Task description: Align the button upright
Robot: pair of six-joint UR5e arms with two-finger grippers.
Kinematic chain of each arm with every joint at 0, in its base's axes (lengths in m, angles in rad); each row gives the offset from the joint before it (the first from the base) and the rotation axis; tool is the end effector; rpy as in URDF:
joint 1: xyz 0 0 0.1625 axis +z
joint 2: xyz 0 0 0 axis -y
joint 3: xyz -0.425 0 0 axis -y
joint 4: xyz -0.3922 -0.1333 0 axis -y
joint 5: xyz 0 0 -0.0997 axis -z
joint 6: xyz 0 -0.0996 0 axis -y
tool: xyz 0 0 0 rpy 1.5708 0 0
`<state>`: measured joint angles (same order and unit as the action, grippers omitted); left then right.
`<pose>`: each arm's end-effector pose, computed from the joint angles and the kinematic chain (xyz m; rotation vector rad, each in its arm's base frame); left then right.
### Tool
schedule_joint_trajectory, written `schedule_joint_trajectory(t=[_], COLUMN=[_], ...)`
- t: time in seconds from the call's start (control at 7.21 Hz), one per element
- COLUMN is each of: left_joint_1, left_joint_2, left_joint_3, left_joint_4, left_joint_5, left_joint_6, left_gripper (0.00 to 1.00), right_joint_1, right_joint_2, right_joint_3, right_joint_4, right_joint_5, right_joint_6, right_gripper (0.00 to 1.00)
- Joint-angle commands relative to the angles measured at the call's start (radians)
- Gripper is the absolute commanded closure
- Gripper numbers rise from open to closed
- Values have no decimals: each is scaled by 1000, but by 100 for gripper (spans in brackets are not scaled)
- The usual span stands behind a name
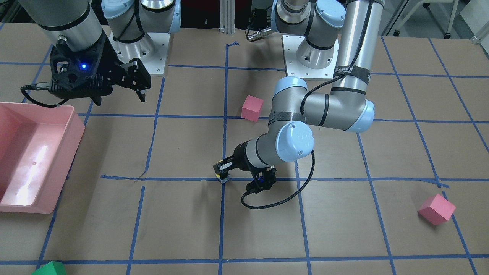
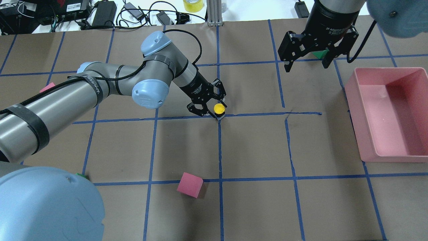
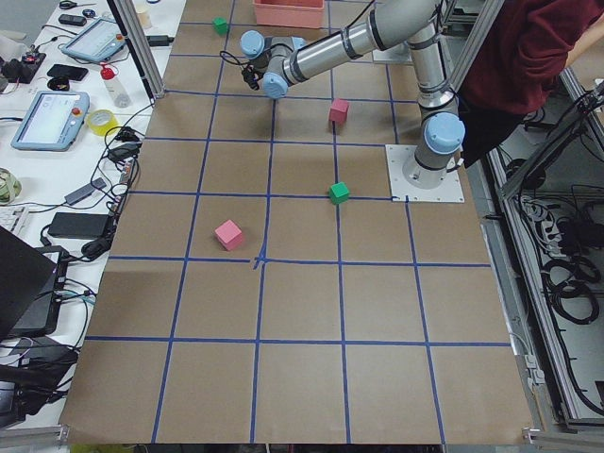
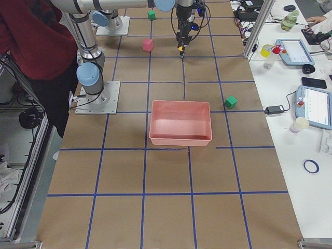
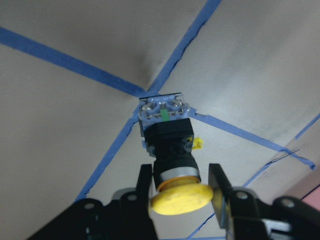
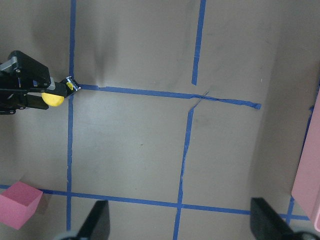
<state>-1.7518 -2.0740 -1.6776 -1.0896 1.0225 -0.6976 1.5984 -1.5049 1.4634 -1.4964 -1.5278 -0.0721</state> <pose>-0.2928 -0.5710 0.2130 0.7260 -2.5590 -0.4733 0.1518 -0.5122 0.5001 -0.1533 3.0937 0.0495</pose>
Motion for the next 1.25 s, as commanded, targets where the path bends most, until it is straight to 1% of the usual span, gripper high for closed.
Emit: schedule_joint_trajectory(t=[0.0,0.14,0.28,0.42,0.55,0.69,0.83,0.97,1.11], left_joint_1=[0,0,0,5,40,48,49,61,63], left_joint_2=[3,18,35,54,87,136,202,262,308], left_joint_3=[7,22,53,106,155,180,182,185,187], left_joint_4=[-3,-4,-9,-83,-208,-295,-353,-368,-384], left_joint_5=[4,25,118,166,210,310,388,460,522], left_joint_6=[0,3,12,50,154,268,356,488,515], left_gripper=[0,0,0,0,0,0,0,0,0], right_joint_1=[0,0,0,2,2,2,3,2,0], right_joint_2=[-1,0,0,0,0,2,3,2,2], right_joint_3=[0,0,0,0,0,2,6,26,31], right_joint_4=[1,2,2,1,1,-1,-2,-4,-5], right_joint_5=[0,0,2,2,2,2,3,0,0], right_joint_6=[0,0,0,0,0,0,0,-2,-2], right_gripper=[0,0,0,0,0,0,0,0,0])
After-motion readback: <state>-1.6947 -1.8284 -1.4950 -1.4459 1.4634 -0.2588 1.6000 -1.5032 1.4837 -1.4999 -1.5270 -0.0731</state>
